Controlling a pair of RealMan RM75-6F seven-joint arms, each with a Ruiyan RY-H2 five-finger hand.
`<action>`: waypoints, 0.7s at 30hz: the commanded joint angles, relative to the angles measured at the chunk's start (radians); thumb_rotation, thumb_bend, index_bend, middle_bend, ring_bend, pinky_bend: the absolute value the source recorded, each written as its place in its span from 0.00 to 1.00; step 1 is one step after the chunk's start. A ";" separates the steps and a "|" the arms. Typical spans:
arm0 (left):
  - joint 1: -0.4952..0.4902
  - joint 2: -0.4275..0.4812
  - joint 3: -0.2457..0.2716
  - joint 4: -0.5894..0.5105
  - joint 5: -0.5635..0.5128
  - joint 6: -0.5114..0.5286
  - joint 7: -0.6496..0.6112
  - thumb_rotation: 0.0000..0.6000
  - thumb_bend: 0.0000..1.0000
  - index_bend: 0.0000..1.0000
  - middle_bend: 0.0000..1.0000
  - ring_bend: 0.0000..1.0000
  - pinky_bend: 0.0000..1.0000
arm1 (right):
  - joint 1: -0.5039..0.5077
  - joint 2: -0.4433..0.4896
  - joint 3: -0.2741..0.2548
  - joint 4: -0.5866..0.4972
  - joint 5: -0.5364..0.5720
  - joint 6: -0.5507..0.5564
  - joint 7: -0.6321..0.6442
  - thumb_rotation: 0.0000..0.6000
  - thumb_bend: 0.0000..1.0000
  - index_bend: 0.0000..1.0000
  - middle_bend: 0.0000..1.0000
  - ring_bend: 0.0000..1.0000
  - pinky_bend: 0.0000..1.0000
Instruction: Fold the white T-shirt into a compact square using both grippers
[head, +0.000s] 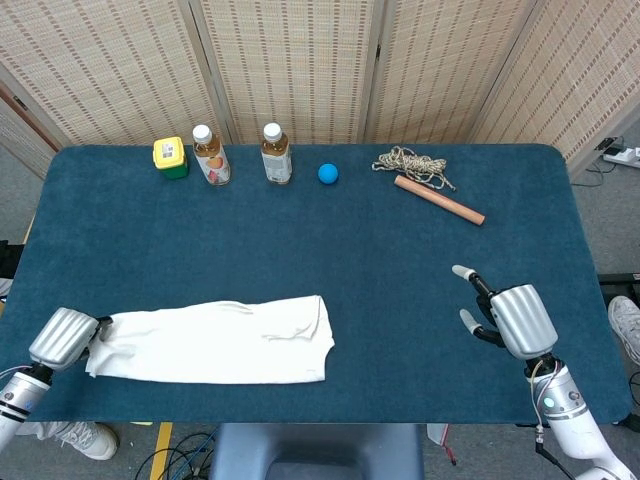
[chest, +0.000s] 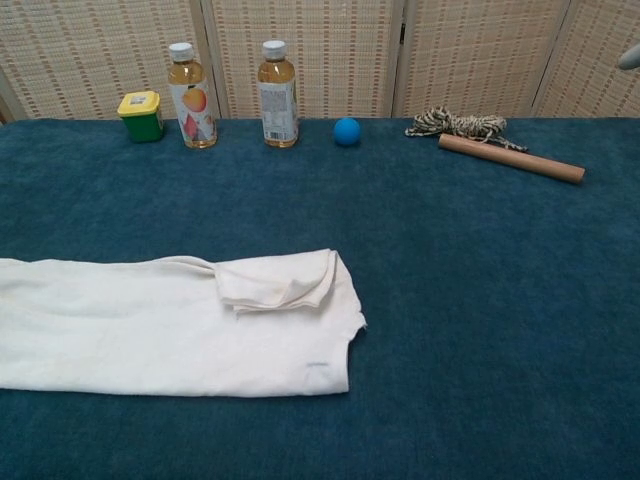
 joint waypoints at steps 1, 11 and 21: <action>-0.044 0.055 -0.024 -0.177 -0.005 -0.056 0.081 1.00 0.50 0.67 0.95 0.85 1.00 | -0.007 0.005 -0.002 0.005 -0.001 0.009 0.009 1.00 0.35 0.20 0.93 0.94 0.97; -0.178 0.180 -0.130 -0.657 -0.086 -0.241 0.367 1.00 0.50 0.66 0.95 0.85 1.00 | -0.040 0.022 -0.009 0.032 0.004 0.048 0.054 1.00 0.35 0.20 0.93 0.94 0.97; -0.267 0.157 -0.213 -0.855 -0.224 -0.376 0.577 1.00 0.50 0.65 0.95 0.85 1.00 | -0.070 0.032 -0.014 0.062 0.013 0.076 0.095 1.00 0.35 0.20 0.93 0.94 0.97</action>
